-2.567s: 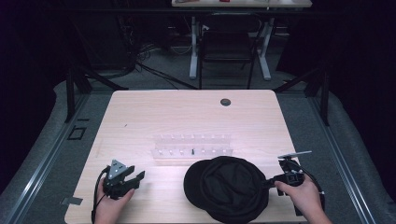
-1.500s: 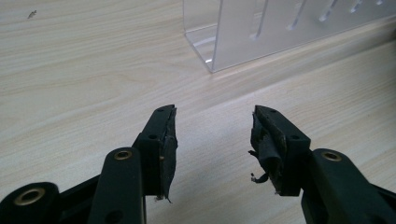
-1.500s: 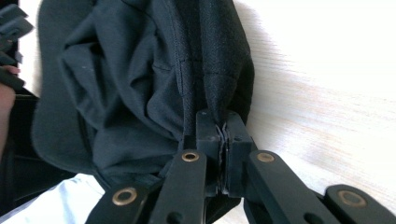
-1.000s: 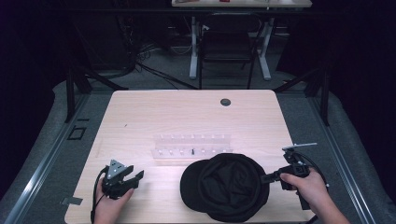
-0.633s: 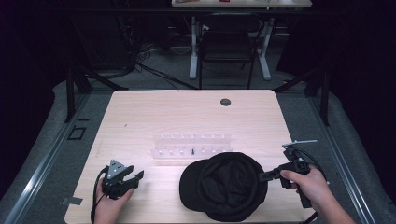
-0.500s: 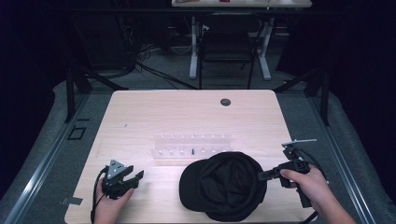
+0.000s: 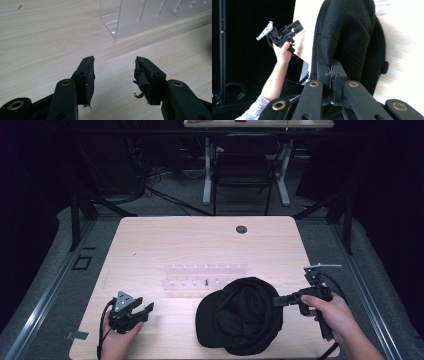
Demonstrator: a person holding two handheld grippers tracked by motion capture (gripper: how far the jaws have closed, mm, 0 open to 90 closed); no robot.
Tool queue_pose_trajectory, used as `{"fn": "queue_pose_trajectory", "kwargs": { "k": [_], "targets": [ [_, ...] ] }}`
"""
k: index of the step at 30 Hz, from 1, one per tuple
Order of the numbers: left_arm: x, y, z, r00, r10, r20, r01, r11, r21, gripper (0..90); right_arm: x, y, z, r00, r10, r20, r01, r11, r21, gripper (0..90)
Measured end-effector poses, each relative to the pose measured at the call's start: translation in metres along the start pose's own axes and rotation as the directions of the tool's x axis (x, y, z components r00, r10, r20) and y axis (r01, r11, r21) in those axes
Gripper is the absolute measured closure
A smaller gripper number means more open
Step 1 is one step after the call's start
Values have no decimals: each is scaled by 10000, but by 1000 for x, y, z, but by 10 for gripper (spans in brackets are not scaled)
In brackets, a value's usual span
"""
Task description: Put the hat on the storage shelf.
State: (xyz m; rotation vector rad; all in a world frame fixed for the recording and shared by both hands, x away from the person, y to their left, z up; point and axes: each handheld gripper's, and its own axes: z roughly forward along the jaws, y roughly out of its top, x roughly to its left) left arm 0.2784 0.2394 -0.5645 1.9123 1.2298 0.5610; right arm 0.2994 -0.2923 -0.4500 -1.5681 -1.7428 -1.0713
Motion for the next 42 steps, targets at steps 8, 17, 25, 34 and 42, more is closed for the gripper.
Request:
{"fn": "queue_pose_trajectory", "kwargs": {
  "k": [8,17,25,34,42],
  "targets": [
    [0,0,0,10000,37,-14,-38,10000,-23,504,12,3,-5,9965,-118,-830,105,9998,-156,882],
    [0,0,0,10000,46,-17,-46,10000,-13,504,23,5,-8,9932,-320,-1119,291,9992,-268,882],
    [0,0,0,10000,48,-14,-48,10000,-15,504,36,6,-16,9876,-650,-1428,579,9969,-531,883],
    [0,0,0,10000,45,-2,-45,10000,7,504,49,8,-26,9847,-988,-1434,889,9933,-738,883],
    [0,0,0,10000,21,-5,-21,10000,10,504,58,10,-32,9824,-1074,-1528,937,9911,-941,883]
  ]
}}
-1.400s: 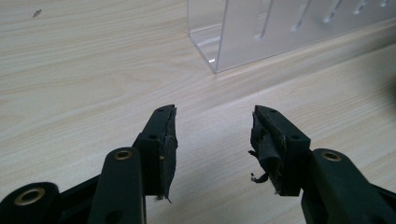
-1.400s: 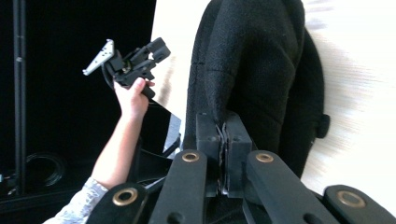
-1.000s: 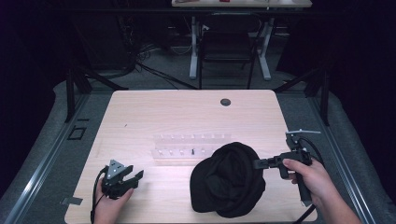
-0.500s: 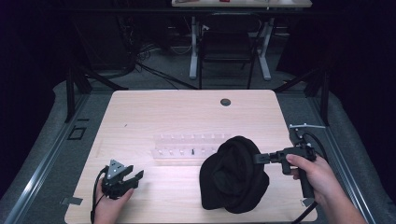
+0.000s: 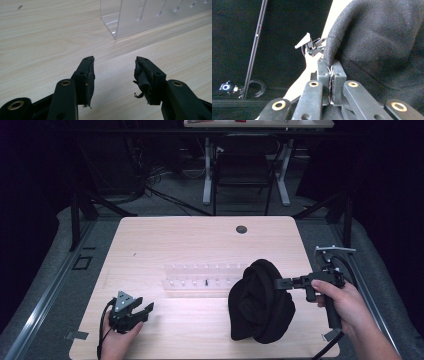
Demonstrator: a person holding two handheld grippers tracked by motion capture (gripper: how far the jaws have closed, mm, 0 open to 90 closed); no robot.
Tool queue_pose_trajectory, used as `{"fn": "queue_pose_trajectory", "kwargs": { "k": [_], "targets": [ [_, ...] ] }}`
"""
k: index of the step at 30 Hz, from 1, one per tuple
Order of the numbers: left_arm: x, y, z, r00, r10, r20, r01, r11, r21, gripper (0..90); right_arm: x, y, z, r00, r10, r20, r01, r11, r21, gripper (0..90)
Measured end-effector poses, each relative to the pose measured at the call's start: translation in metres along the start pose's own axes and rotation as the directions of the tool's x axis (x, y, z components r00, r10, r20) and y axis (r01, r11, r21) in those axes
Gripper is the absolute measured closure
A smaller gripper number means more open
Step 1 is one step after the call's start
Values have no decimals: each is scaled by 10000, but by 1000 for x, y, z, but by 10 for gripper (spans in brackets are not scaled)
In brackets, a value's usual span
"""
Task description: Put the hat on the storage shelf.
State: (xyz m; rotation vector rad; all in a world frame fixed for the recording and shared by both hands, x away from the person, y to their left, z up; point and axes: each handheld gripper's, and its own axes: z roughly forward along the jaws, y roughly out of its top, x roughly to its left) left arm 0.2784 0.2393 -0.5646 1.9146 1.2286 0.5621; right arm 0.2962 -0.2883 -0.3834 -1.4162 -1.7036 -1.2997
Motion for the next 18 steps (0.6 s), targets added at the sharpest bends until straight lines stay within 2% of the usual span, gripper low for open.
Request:
{"fn": "queue_pose_trajectory", "kwargs": {
  "k": [10,18],
  "targets": [
    [0,0,0,10000,-4,10,4,10000,3,504,8,5,-5,9999,69,-135,-70,9999,-72,882],
    [0,0,1,10000,24,6,-24,10000,36,504,22,11,-6,9998,-83,-189,79,9998,-207,883]
  ]
}}
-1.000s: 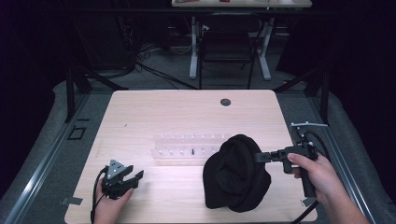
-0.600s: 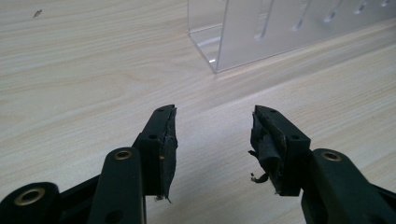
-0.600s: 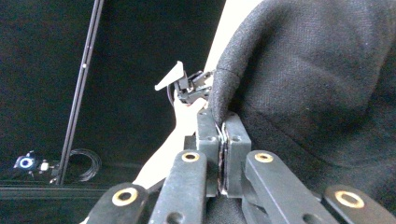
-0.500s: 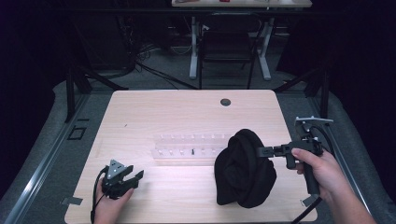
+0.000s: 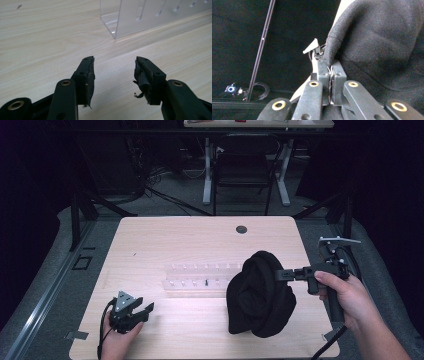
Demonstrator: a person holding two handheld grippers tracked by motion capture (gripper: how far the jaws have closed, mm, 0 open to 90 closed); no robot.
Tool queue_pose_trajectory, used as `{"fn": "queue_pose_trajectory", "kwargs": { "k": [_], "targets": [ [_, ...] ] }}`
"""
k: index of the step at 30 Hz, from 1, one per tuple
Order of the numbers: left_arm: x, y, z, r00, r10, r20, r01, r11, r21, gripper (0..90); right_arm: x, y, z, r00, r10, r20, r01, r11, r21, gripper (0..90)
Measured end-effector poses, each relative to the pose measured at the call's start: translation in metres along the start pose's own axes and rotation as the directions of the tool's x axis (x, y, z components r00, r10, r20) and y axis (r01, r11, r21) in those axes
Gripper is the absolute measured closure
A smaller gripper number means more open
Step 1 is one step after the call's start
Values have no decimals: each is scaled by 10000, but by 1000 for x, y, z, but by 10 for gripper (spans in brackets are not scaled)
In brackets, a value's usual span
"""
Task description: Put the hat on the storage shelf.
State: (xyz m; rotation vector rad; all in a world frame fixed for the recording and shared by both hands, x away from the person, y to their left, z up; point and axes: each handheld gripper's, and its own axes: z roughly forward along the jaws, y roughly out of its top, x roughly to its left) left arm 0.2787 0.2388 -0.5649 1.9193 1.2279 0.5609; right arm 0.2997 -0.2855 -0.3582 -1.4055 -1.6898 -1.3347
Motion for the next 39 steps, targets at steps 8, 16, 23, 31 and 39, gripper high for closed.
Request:
{"fn": "queue_pose_trajectory", "kwargs": {
  "k": [8,16,23,31,39],
  "targets": [
    [0,0,0,10000,-39,9,39,10000,-24,504,12,11,0,9999,-158,65,159,9998,-128,883],
    [0,0,0,10000,-28,-1,28,10000,-41,504,24,26,4,9997,-203,169,206,9996,-209,882],
    [1,0,0,10000,-37,6,37,10000,-37,504,35,37,10,9993,-353,102,356,9989,-305,883],
    [2,0,-1,10000,-48,2,49,10000,-70,504,42,53,23,9982,-583,-102,576,9969,-534,882],
    [2,1,-1,10000,-11,39,11,10000,-28,504,40,64,36,9956,-893,-286,868,9930,-798,883]
  ]
}}
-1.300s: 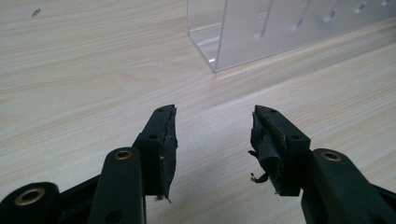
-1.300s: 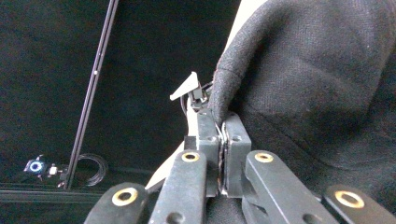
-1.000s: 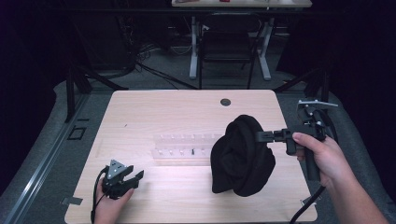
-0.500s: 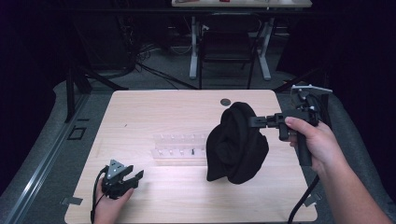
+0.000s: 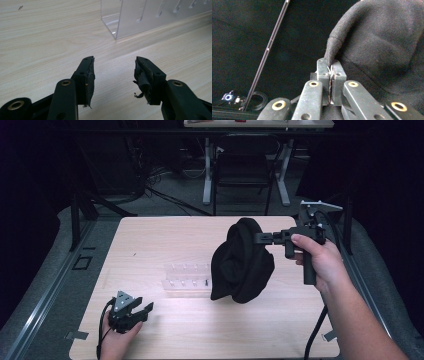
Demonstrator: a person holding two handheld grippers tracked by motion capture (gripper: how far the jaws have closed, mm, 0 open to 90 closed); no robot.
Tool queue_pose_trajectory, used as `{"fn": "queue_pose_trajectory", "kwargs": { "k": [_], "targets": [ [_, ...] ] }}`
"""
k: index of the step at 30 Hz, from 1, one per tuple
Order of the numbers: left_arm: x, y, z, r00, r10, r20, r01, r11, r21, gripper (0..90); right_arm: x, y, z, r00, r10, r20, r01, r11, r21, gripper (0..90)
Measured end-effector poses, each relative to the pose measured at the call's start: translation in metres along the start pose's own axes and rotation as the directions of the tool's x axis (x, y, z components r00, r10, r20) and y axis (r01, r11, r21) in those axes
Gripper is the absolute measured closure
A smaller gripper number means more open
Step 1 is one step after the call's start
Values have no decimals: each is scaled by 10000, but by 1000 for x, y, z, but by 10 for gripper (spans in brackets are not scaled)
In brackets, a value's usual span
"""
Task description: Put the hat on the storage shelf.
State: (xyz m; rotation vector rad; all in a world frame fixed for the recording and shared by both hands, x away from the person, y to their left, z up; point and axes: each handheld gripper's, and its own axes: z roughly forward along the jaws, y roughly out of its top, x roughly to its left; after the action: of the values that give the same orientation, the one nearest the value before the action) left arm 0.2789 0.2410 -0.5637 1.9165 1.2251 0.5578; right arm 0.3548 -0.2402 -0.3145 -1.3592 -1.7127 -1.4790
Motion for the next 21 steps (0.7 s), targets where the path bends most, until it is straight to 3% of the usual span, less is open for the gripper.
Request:
{"fn": "queue_pose_trajectory", "kwargs": {
  "k": [21],
  "targets": [
    [0,0,1,10000,6,56,-6,10000,-63,505,-18,20,33,9994,-52,333,60,9997,-244,883]
  ]
}}
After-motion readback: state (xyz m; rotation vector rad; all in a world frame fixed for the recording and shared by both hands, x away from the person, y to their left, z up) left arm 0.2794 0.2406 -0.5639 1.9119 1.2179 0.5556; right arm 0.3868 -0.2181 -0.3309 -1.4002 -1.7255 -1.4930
